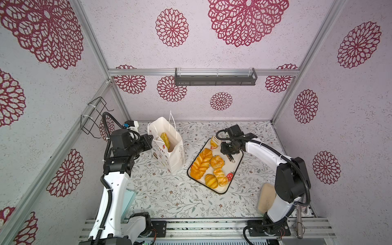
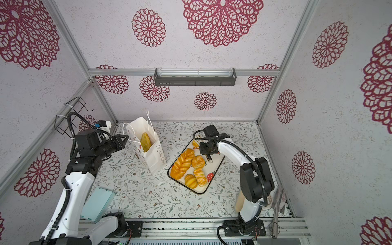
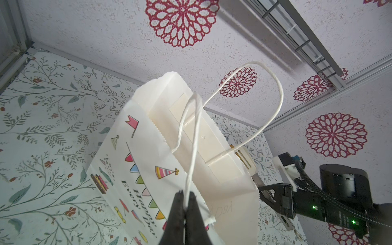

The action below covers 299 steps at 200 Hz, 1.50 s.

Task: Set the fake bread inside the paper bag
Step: 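Lift the striped croissant in the tongs and carry it into the bag opening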

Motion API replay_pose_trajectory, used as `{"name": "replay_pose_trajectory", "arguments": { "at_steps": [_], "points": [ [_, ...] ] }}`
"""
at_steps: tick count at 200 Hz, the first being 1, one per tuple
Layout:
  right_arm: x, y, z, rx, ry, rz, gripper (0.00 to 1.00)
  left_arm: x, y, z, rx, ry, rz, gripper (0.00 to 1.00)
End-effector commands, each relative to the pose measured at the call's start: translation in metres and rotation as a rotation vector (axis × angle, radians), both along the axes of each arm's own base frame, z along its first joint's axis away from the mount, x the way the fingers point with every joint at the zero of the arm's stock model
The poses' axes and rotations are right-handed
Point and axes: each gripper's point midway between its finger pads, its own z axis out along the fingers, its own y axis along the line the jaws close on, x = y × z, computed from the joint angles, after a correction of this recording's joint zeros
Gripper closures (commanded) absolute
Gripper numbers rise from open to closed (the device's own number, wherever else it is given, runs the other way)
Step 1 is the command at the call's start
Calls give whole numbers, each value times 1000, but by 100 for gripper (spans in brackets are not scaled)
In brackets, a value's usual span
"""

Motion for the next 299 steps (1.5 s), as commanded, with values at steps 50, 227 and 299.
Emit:
{"name": "replay_pose_trajectory", "arguments": {
  "at_steps": [50,227,299],
  "points": [
    [-5,1,79,92,-159,-16,75,4,1,0,-16,-9,-6,100],
    [-69,94,230,242,-473,303,75,5,-1,1,-28,-12,-12,100],
    [-104,131,263,328,-559,468,74,4,1,1,-24,-11,-3,100]
  ]
}}
